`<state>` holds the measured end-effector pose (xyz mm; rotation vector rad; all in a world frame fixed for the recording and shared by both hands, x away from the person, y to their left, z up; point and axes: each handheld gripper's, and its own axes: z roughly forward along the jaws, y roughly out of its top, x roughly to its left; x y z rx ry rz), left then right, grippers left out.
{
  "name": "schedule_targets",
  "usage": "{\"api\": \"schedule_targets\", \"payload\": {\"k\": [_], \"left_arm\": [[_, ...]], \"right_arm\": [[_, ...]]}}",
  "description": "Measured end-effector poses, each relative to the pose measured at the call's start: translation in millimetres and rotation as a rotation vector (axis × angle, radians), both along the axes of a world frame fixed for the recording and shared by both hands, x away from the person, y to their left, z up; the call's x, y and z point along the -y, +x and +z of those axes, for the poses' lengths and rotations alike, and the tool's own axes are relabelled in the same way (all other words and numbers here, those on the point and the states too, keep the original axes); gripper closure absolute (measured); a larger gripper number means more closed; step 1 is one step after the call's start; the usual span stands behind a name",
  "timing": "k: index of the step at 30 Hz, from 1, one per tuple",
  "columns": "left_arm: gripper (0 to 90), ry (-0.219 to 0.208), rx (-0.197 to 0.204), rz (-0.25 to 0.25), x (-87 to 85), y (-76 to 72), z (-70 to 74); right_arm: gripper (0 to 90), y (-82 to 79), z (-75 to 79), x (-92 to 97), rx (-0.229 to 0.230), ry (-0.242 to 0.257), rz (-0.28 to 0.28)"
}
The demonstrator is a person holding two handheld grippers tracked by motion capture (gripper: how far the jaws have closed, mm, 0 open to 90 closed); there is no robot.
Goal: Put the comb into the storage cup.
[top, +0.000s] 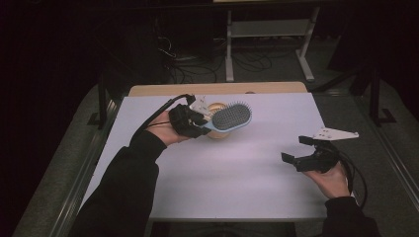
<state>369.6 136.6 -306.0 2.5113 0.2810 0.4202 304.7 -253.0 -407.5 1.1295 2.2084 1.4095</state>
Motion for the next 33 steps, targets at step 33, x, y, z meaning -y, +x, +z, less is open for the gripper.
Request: {"api": "schedule_targets", "payload": {"k": [33], "left_arm": [[70.3,-0.076,0.101,0.01,-5.7,-8.0,18.5]], "right_arm": [[6.1,78.7,102.8,-102.4,-0.114,0.196,0.233]]}}
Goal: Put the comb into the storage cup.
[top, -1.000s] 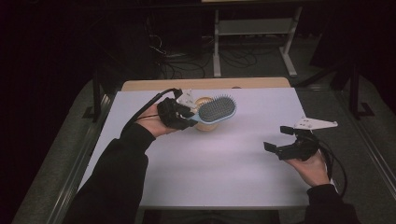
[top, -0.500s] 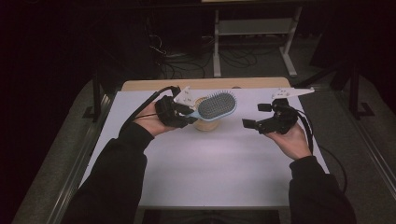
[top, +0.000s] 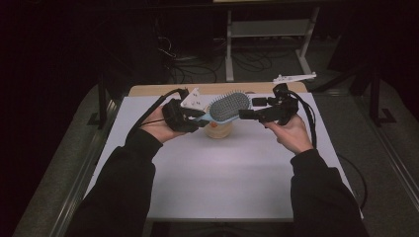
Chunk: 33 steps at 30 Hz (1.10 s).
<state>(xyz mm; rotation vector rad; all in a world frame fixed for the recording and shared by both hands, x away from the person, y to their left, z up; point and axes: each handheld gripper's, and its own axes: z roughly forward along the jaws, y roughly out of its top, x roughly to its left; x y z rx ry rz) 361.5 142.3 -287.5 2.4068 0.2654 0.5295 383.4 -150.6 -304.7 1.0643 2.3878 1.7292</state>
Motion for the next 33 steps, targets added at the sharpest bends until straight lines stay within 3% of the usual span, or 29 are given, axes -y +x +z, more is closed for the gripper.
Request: {"api": "schedule_targets", "payload": {"k": [3,7,9,13,15,18,21,26,33], "left_arm": [[70.3,-0.011,0.011,0.0,0.6,-1.0,0.9],[70.3,-0.021,0.015,0.003,0.8,-1.8,1.8],[70.3,-0.025,0.024,0.005,0.4,-2.4,2.2],[70.2,-0.043,0.034,0.012,-1.1,-2.1,3.0],[70.2,-0.05,0.045,0.017,-1.2,-1.9,2.3],[70.3,-0.058,0.05,0.025,-2.0,-1.3,0.7],[70.3,-0.077,0.043,0.026,-4.1,0.9,-1.2],[70.4,-0.072,0.047,0.032,-4.6,2.7,-5.5],[70.8,-0.096,0.048,0.031,-5.2,2.5,-5.2]], "right_arm": [[8.2,5.9,2.9,-5.0,-0.034,0.03,0.004],[12.6,14.1,3.4,-3.7,-0.094,0.16,0.013],[13.4,17.3,2.9,-3.3,-0.114,0.184,0.016],[19.9,22.2,0.5,-6.7,-0.166,0.169,0.035],[24.6,24.3,-1.0,-8.5,-0.199,0.19,0.043],[34.2,26.0,-0.6,-11.1,-0.204,0.209,0.076],[37.6,27.5,2.3,-13.1,-0.222,0.207,0.07],[46.5,22.5,14.7,-17.9,-0.174,0.166,0.072],[53.1,19.7,31.6,-22.9,-0.165,0.123,0.067]]}}
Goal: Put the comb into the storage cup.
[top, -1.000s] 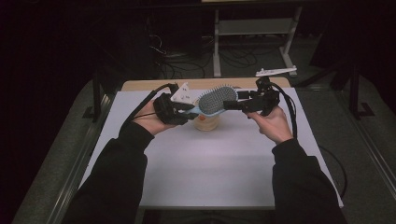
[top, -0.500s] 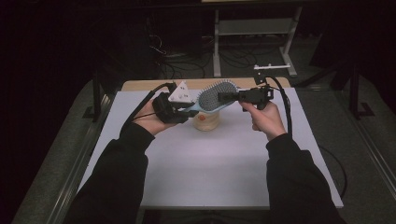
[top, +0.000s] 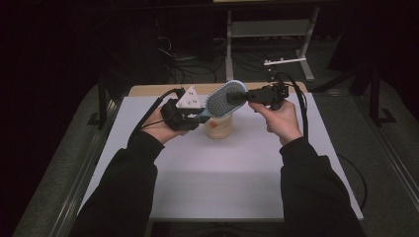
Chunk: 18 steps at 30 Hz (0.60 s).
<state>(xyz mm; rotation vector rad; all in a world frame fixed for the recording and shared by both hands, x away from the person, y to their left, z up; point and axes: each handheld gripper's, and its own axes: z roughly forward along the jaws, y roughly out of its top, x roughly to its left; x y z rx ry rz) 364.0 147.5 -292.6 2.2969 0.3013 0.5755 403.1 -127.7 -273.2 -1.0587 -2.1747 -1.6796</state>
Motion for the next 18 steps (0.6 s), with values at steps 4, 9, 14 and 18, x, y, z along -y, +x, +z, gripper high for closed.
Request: {"api": "schedule_targets", "payload": {"k": [4,9,14,18], "left_arm": [[70.9,-0.027,0.0,0.001,-1.0,0.6,1.9],[70.1,-0.039,-0.025,0.007,-0.8,3.7,0.7],[63.8,-0.094,-0.012,0.018,-3.9,4.7,3.0],[53.4,-0.14,-0.026,0.036,-7.8,5.5,6.9]], "right_arm": [[54.1,0.3,4.8,-0.2,0.0,0.003,-0.005],[54.9,-0.2,10.7,-3.6,0.033,-0.036,-0.002],[55.4,-3.2,21.5,-8.8,0.083,-0.067,-0.033],[55.3,-4.7,32.3,-11.6,0.112,-0.074,-0.036]]}}
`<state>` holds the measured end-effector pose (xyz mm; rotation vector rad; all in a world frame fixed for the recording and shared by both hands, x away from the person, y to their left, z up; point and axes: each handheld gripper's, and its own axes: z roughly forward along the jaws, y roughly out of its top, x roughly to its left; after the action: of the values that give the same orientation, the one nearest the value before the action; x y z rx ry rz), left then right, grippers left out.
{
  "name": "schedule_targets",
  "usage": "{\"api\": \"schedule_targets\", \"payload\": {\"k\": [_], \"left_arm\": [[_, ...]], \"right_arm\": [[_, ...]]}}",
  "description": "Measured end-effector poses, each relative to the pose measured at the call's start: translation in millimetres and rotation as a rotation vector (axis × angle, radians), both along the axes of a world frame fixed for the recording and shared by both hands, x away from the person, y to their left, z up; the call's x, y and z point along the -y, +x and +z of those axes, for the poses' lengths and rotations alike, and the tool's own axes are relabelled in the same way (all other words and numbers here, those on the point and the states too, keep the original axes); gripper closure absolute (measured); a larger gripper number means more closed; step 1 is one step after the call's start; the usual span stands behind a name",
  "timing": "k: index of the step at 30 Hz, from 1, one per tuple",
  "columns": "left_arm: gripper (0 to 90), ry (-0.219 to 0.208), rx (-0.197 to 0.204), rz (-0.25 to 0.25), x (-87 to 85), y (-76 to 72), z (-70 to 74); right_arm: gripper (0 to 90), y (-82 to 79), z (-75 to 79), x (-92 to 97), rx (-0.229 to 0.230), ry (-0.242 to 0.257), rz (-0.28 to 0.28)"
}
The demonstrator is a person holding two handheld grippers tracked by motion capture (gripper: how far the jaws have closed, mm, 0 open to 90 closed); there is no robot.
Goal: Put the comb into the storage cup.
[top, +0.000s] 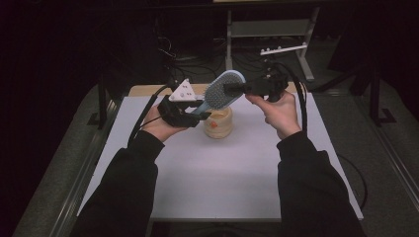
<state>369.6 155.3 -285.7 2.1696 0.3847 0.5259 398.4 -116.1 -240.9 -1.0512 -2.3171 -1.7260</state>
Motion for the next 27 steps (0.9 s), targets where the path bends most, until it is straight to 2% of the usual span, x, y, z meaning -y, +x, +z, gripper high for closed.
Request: {"api": "schedule_targets", "payload": {"k": [5,7,8,11,13,17,22,24,25,27], "left_arm": [[41.9,-0.054,0.002,0.015,-5.3,0.0,3.5],[40.5,-0.058,0.003,0.014,-6.0,-0.2,3.9],[39.9,-0.055,0.019,0.015,-7.3,-1.5,4.2],[35.7,-0.073,0.016,0.007,-9.7,-1.8,5.2],[33.5,-0.092,0.003,-0.003,-12.5,-0.9,6.1],[23.7,-0.118,-0.023,-0.023,-16.6,0.5,4.6],[12.0,-0.133,-0.044,-0.033,-20.7,2.0,0.9],[8.9,-0.145,-0.069,-0.038,-22.2,3.9,-0.5],[7.5,-0.145,-0.079,-0.038,-22.8,5.0,-1.4],[3.5,-0.126,-0.07,-0.028,-23.6,6.2,-3.3]], "right_arm": [[55.2,1.2,11.0,-3.2,0.018,-0.032,-0.016],[55.2,1.7,13.5,-4.5,0.02,-0.032,-0.015],[55.2,1.6,15.6,-5.8,0.024,-0.036,-0.018],[55.2,2.5,18.5,-8.0,0.031,-0.05,-0.027],[55.2,3.4,20.1,-8.3,0.037,-0.058,-0.036],[55.2,5.6,23.3,-4.6,0.044,-0.043,-0.055],[55.1,8.3,28.6,0.7,0.054,-0.062,-0.086],[55.1,9.7,30.3,2.8,0.049,-0.061,-0.093],[55.1,10.4,31.4,4.3,0.048,-0.066,-0.098],[55.1,11.7,33.6,7.4,0.053,-0.071,-0.114]]}}
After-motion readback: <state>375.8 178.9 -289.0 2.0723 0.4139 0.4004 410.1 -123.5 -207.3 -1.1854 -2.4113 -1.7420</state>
